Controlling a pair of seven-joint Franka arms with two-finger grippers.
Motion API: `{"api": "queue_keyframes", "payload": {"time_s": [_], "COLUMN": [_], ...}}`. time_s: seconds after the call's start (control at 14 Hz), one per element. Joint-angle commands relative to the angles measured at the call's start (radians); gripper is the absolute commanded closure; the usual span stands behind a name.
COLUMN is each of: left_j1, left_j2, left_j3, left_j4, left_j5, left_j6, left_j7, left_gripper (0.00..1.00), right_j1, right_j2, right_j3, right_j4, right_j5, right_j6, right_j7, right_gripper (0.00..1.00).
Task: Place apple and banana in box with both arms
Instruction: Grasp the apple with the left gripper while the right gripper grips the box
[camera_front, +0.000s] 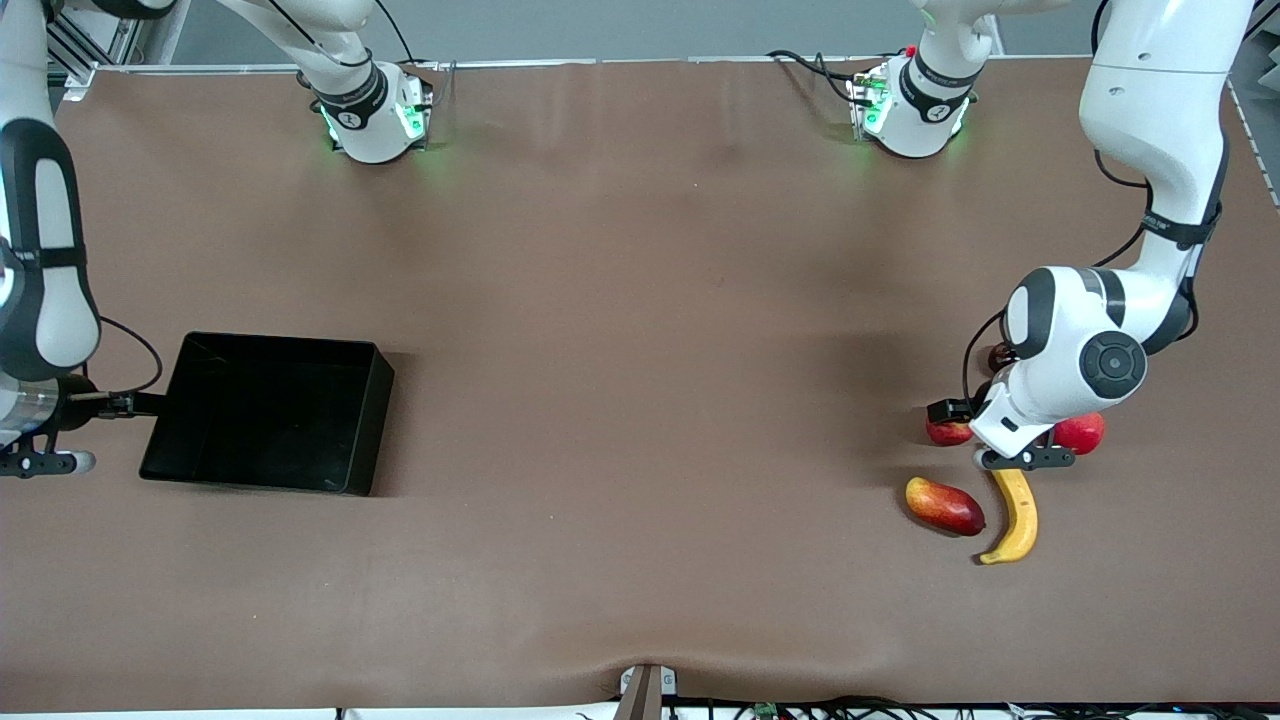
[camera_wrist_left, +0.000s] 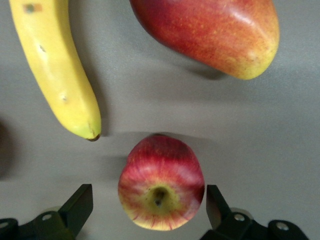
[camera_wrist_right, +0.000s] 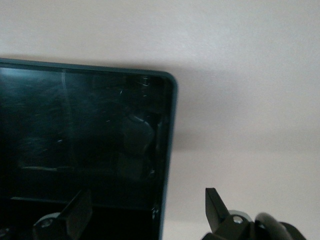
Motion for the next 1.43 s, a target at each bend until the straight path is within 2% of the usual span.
{"api": "queue_keyframes", "payload": {"time_s": [0.0,0.07,0.22,0.36,0.43,0.65,0.72,0.86,1.0,1.22,1.36], "left_j1": [0.006,0.006,0.006,0.006,0.006,0.003,0.003,0.002,-0.004,-0.023,-0.028], "left_j2": [0.011,0.017,0.019,0.008,0.000,-0.056,-0.078,-0.116,-0.158,-0.211,-0.240], "left_j3": [-0.005,-0.004,-0.004,-0.004,-0.004,-0.004,-0.005,-0.010,-0.014,-0.014,-0.014], "left_j4": [-0.007,-0.005,-0.005,0.002,0.004,0.012,0.019,0.048,0.070,0.076,0.091], "left_j5": [-0.024,-0.024,-0.026,-0.026,-0.026,-0.024,-0.024,-0.024,-0.023,-0.024,-0.023], "left_j6": [0.021,0.021,0.021,0.012,0.007,-0.020,-0.052,-0.146,-0.216,-0.296,-0.332], "left_j7": [-0.004,-0.004,-0.004,-0.002,-0.002,0.001,0.001,-0.001,-0.004,-0.013,-0.028], "left_gripper": [0.00,0.07,0.44,0.91,1.00,1.00,1.00,1.00,1.00,1.00,1.00], "right_j1": [-0.029,-0.032,-0.034,-0.040,-0.043,-0.052,-0.057,-0.057,-0.054,-0.035,-0.024], "right_j2": [0.018,0.019,0.019,0.021,0.028,0.039,0.047,0.047,0.045,0.036,0.038], "right_j3": [0.019,0.019,0.020,0.020,0.020,0.020,0.020,0.020,0.020,0.025,0.025], "right_j4": [-0.011,-0.017,-0.023,-0.023,-0.023,-0.023,-0.023,-0.025,-0.023,0.058,0.136], "right_j5": [0.000,0.005,0.018,0.019,0.019,0.020,0.023,0.048,0.048,0.063,0.126], "right_j6": [0.020,0.020,0.020,0.021,0.024,0.035,0.035,0.032,0.018,-0.118,-0.250], "right_j7": [-0.015,-0.017,-0.025,-0.047,-0.066,-0.071,-0.071,-0.071,-0.077,-0.077,-0.066], "right_gripper": [0.05,0.15,0.53,0.83,0.87,0.89,0.89,1.00,1.00,1.00,1.00]}}
